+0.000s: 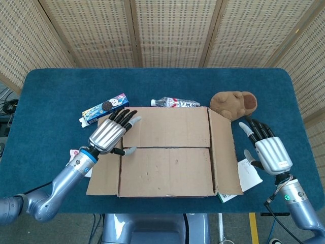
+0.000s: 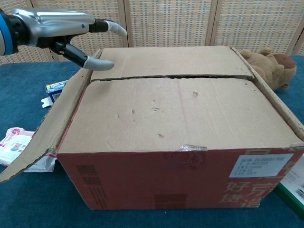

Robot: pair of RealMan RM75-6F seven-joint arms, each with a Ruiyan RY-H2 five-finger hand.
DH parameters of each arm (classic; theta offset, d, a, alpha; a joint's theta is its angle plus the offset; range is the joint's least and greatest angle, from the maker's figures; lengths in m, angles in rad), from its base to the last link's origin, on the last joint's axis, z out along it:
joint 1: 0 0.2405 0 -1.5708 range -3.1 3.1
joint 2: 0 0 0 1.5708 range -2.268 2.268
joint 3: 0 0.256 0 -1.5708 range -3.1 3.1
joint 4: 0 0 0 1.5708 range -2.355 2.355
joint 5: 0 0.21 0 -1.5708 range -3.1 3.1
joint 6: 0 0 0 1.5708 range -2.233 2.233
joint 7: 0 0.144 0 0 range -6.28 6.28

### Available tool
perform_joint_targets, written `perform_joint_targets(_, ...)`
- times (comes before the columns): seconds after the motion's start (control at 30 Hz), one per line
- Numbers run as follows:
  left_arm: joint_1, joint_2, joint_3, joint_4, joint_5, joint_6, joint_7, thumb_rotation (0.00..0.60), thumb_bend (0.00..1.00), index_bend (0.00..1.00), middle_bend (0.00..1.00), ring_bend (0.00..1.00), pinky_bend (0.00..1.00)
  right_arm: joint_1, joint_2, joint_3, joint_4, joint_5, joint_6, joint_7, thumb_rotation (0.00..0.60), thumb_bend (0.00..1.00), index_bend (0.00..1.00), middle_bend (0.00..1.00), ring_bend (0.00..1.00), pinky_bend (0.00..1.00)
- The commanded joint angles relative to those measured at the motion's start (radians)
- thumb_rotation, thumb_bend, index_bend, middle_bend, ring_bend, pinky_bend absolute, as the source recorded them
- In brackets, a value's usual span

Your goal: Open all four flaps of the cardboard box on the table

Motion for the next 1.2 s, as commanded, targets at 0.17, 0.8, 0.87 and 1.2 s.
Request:
perform_joint_targets(0.17, -0.014, -0.051, 0.012, 0.027, -0.046, 0.02, 0.051, 0.253, 0.26, 0.0, 0.0, 0.0, 0.0, -0.002, 0.001, -0.002, 0.005, -0.003, 0.002, 0.012, 0.6, 0.47, 0.0, 0.02, 0.0, 0.11)
perform_joint_targets(0.8, -0.021, -0.082, 0.025, 0.048, -0.077, 0.037, 0.088, 0.317, 0.26, 0.0, 0.0, 0.0, 0.0, -0.004, -0.004, -0.005, 0.016, 0.0, 0.0, 0.022, 0.6, 0.47, 0.0, 0.02, 0.0, 0.11)
perform_joint_targets(0.87, -0.02, -0.085, 0.027, 0.049, -0.078, 0.039, 0.09, 0.319, 0.26, 0.0, 0.0, 0.0, 0.0, -0.005, -0.004, -0.006, 0.016, 0.0, 0.0, 0.022, 0.6, 0.47, 0.0, 0.02, 0.0, 0.11)
perform_joint_targets(1.2, -0.027, -0.11, 0.026, 0.065, -0.082, 0.051, 0.107, 0.32, 0.26, 0.0, 0.0, 0.0, 0.0, -0.009, -0.003, -0.006, 0.021, 0.002, 0.004, 0.031, 0.6, 0.47, 0.0, 0.02, 0.0, 0.11)
